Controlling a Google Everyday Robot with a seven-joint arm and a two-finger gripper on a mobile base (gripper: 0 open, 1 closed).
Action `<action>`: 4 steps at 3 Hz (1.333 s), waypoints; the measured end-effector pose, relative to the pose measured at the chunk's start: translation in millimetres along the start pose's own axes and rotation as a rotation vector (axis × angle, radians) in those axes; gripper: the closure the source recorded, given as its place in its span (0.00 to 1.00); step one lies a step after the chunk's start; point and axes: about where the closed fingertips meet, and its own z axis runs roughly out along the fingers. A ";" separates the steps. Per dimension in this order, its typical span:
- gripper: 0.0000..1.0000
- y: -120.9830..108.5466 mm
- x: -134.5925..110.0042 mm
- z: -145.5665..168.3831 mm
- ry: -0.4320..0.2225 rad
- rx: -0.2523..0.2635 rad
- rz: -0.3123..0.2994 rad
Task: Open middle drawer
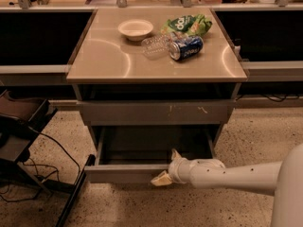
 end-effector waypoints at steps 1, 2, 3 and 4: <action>0.42 0.0 0.0 0.0 0.000 0.000 0.000; 0.66 0.0 0.0 0.0 0.000 0.000 0.000; 0.89 2.2 0.4 -2.5 -0.003 -0.003 0.010; 1.00 2.2 -0.1 -3.3 -0.003 -0.003 0.010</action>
Offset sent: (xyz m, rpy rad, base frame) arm 0.0000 0.0000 0.0000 0.0000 0.0000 0.0000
